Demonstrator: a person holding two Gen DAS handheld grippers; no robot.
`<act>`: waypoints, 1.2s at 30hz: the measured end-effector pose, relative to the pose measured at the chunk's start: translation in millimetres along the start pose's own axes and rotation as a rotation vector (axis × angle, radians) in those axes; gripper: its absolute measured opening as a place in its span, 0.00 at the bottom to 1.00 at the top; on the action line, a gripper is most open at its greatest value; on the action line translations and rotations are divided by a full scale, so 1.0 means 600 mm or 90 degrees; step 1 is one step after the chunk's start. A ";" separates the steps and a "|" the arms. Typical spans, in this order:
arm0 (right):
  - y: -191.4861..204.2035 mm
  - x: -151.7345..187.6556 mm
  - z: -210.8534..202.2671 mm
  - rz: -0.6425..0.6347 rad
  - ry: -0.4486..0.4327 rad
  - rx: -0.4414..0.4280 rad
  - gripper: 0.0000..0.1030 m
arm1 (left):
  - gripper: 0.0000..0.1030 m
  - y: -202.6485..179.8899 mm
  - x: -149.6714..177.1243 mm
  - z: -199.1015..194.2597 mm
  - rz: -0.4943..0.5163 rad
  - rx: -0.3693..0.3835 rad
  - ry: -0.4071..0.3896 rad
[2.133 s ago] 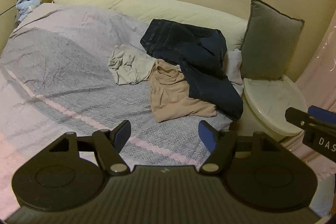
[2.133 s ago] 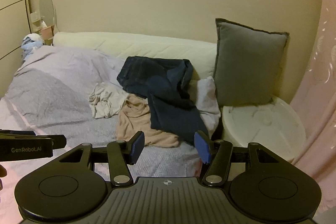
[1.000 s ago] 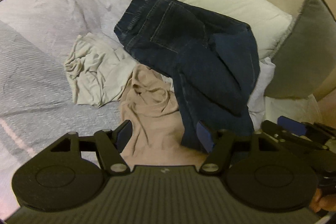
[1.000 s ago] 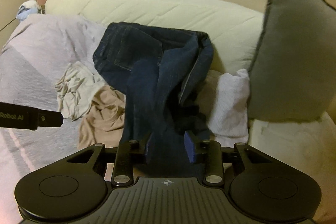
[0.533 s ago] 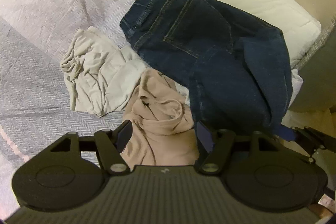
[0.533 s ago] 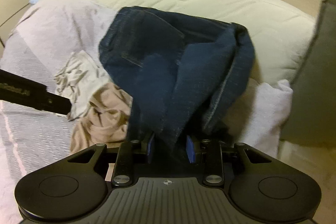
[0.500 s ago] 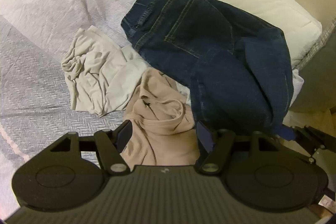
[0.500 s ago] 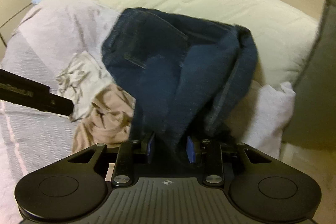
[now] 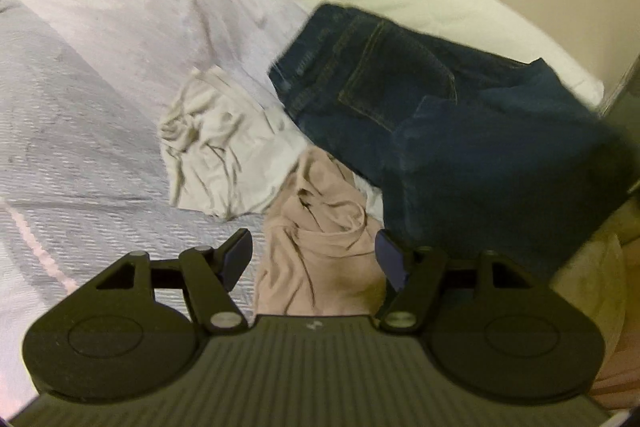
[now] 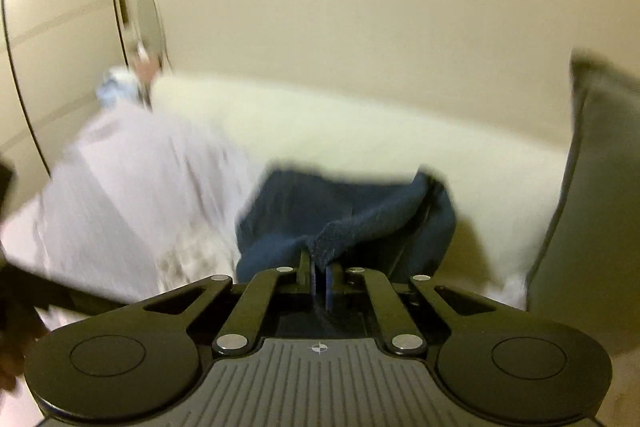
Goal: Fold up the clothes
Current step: 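Carry the jeans with the right gripper and drop them on open bed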
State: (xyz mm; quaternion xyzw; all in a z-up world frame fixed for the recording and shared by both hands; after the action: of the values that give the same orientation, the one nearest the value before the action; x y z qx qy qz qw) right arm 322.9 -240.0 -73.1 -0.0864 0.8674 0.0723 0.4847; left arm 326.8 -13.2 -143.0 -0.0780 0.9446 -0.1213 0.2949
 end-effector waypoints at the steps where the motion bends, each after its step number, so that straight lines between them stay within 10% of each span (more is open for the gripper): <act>1: 0.008 -0.016 -0.022 0.000 -0.023 -0.008 0.02 | 0.63 0.005 0.007 -0.019 -0.006 0.000 -0.013; 18: 0.367 -0.117 -0.436 -0.036 -0.267 -0.322 0.02 | 0.63 0.238 0.307 -0.537 -0.245 -0.112 -0.256; 29: 0.625 -0.134 -0.659 0.115 -0.307 -0.525 0.02 | 0.62 0.349 0.560 -0.888 -0.407 -0.342 -0.396; 33: 0.673 -0.091 -0.699 0.075 -0.222 -0.572 0.09 | 0.62 0.356 0.634 -0.940 -0.461 -0.398 -0.402; 36: 0.736 0.014 -0.696 -0.205 -0.021 -0.664 0.48 | 0.62 0.355 0.684 -0.945 -0.502 -0.424 -0.374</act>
State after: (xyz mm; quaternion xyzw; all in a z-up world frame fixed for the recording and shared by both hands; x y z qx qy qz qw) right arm -124.2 102.6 155.2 -0.4460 0.6844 0.4193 0.3960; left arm -349.8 204.8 29.3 -0.5417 0.7102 0.1077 0.4366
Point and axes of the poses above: each gripper's, at about its wrist camera, not at the fingertips, and z roughly the way its jaws point, y to its left, x to its underside, the point moved 3 cm from there along z, roughly the way its jaws point, and after that the axes turned 9 degrees about x, right-handed, at the moved point
